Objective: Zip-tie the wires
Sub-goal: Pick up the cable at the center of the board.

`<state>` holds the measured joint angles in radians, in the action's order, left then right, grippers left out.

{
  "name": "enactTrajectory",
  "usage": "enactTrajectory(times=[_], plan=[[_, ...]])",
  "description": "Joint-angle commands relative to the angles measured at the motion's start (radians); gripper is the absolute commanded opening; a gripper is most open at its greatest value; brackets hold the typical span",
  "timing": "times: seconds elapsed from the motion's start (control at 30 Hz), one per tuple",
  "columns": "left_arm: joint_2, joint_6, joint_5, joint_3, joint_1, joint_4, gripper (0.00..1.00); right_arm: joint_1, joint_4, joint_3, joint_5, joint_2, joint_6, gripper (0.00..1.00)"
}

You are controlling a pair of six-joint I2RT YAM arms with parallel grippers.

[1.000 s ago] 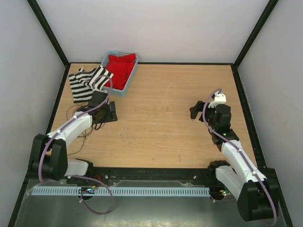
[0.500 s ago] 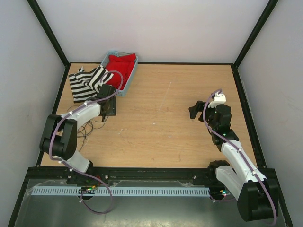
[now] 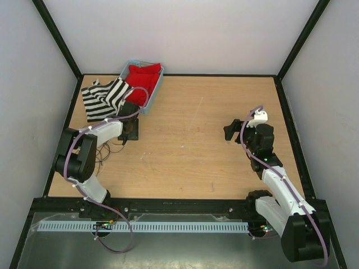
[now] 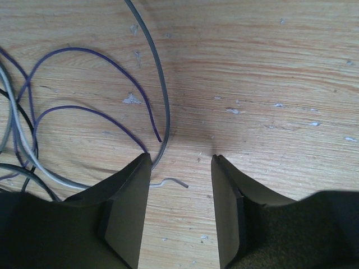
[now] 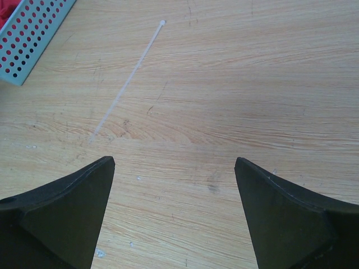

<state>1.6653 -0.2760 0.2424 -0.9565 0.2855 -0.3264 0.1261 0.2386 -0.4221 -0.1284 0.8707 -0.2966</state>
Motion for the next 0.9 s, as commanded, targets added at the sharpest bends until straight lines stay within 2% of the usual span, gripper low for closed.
enactTrajectory(times=[0.0, 0.17, 0.37, 0.6, 0.77, 0.87], plan=[[0.039, -0.006, -0.003, -0.029, 0.012, -0.021, 0.47, 0.004, 0.036, 0.011, -0.008, 0.005, -0.012, 0.99], [0.046, -0.013, 0.011, -0.028, 0.017, -0.025, 0.4, 0.004, 0.036, 0.008, -0.007, 0.007, -0.01, 0.99], [0.029, -0.022, 0.016, -0.015, 0.018, -0.031, 0.25, 0.003, 0.037, 0.006, -0.005, 0.011, -0.011, 0.99], [-0.02, -0.009, 0.032, -0.019, 0.018, -0.042, 0.0, 0.003, 0.035, 0.008, -0.006, 0.013, -0.017, 0.99], [-0.108, 0.007, 0.015, -0.036, 0.018, -0.058, 0.0, 0.003, 0.034, 0.01, -0.014, 0.011, -0.025, 0.99], [-0.19, 0.013, -0.041, -0.052, 0.018, -0.066, 0.0, 0.004, 0.028, 0.004, -0.04, 0.011, -0.026, 1.0]])
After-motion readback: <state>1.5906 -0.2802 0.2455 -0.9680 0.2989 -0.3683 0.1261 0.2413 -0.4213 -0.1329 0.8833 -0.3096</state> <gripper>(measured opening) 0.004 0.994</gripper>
